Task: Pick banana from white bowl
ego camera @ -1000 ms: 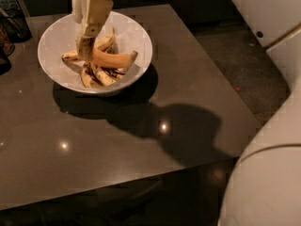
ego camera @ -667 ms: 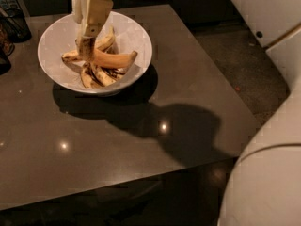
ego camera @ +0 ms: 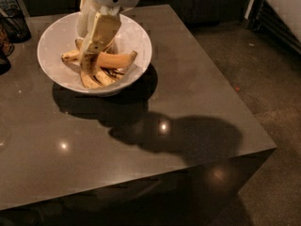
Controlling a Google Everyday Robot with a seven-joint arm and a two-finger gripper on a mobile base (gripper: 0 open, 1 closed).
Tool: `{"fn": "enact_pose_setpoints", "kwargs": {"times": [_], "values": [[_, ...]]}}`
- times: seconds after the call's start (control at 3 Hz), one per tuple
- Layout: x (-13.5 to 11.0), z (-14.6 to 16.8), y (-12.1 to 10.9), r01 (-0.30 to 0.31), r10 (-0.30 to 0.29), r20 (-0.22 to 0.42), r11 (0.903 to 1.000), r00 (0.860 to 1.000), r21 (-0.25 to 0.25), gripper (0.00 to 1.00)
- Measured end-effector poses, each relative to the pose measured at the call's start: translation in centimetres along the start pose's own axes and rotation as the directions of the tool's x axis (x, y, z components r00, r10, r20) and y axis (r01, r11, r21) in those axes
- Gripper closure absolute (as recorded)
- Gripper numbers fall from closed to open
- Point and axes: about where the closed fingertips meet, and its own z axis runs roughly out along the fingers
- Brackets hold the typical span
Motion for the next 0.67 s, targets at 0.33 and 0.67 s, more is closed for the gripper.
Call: {"fn": "enact_pose_setpoints", "kwargs": {"times": [0.33,0.67], "values": [[-0.31,-0.24,2.34,-0.024,0.023,0.056,0.9993,0.998,0.029,1.0],[-0.18,-0.04,2.49,-0.03,0.029,0.056,0.9992,0.998,0.025,1.0]]}}
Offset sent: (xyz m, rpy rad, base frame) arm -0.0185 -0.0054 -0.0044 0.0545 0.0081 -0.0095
